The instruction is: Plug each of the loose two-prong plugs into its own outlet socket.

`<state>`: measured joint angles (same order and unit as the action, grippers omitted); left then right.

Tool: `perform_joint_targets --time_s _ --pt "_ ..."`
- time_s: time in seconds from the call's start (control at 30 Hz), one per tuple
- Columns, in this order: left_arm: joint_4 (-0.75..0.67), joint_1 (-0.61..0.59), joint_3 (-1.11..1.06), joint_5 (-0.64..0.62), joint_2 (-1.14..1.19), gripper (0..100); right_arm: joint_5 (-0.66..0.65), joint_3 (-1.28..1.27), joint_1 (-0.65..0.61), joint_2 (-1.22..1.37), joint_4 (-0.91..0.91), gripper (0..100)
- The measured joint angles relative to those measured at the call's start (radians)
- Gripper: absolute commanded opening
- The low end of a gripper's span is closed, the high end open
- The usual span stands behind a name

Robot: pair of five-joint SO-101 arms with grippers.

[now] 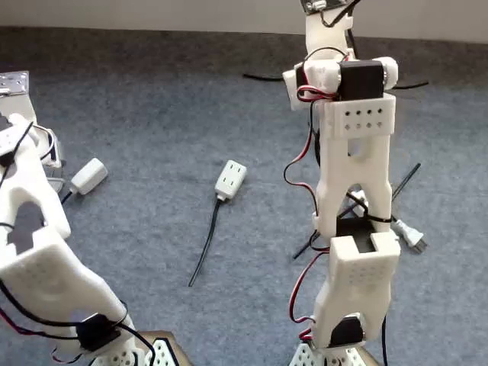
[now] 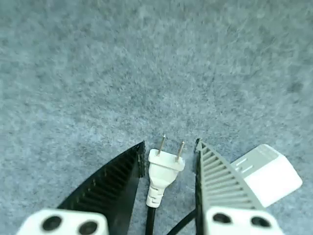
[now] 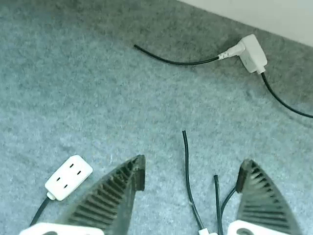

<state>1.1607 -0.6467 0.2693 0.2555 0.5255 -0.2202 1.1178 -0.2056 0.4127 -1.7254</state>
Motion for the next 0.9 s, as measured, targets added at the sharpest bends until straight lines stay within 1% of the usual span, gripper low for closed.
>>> perform_joint_targets --time_s 0.1,0.2,0.4,0.5,0.7,0.8,0.9 --pt "0.104 -0.003 0.147 0.000 0.132 18 0.000 -0.023 0.000 0.000 0.000 29.3" --pt "0.180 -0.005 0.269 0.002 0.236 18 0.000 -0.028 0.000 0.000 0.000 29.3" --pt "0.327 -0.018 0.468 0.091 0.347 17 0.000 -0.031 0.000 0.000 0.000 29.3" --pt "0.393 -0.037 0.523 0.109 0.361 17 0.000 -0.031 0.002 0.000 0.000 29.3" --pt "0.516 -0.051 0.632 0.213 0.361 17 0.000 -0.031 0.000 0.000 0.000 29.3" --pt "0.534 -0.049 0.638 0.242 0.361 17 0.000 -0.031 0.000 0.000 0.000 29.3" --pt "0.537 -0.051 0.594 0.255 0.361 17 0.000 -0.031 0.000 0.000 0.000 29.3"
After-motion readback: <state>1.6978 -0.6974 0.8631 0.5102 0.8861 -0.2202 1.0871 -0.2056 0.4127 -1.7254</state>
